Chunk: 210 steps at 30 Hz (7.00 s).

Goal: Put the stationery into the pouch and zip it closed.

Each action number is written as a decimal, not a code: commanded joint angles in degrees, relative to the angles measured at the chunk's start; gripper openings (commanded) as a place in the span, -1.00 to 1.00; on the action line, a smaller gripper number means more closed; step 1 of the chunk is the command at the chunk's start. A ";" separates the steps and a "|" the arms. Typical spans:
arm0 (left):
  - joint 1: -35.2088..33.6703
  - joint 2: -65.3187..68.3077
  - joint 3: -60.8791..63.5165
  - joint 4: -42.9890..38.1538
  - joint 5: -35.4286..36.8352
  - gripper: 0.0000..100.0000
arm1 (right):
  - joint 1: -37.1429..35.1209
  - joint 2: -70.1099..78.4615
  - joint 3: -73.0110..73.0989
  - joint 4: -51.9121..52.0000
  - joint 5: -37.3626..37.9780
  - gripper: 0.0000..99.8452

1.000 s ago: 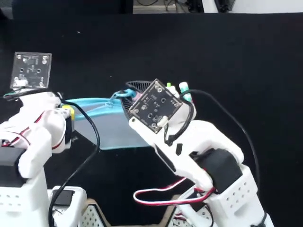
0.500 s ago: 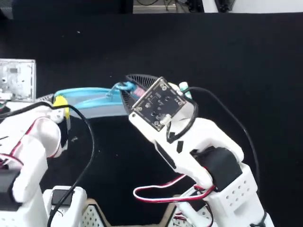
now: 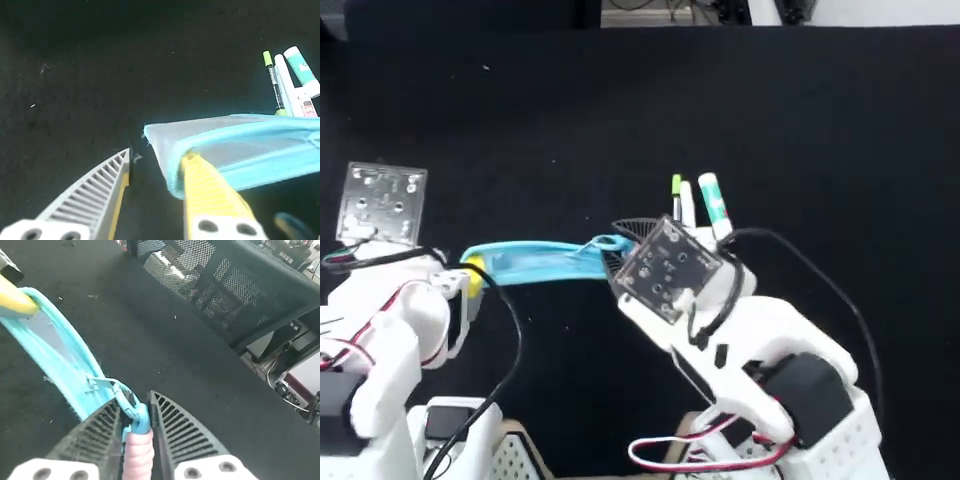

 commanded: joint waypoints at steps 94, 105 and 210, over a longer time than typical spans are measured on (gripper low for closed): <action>-1.36 0.53 12.35 -12.75 3.69 -0.94 | 9.49 28.35 -35.03 33.67 -6.86 -0.60; -1.36 0.53 12.70 -12.75 3.69 -0.93 | 29.89 37.49 -26.51 28.22 -12.66 -0.60; -1.89 0.53 14.11 -12.48 3.34 -0.93 | 45.63 86.99 -21.67 11.08 19.08 -0.62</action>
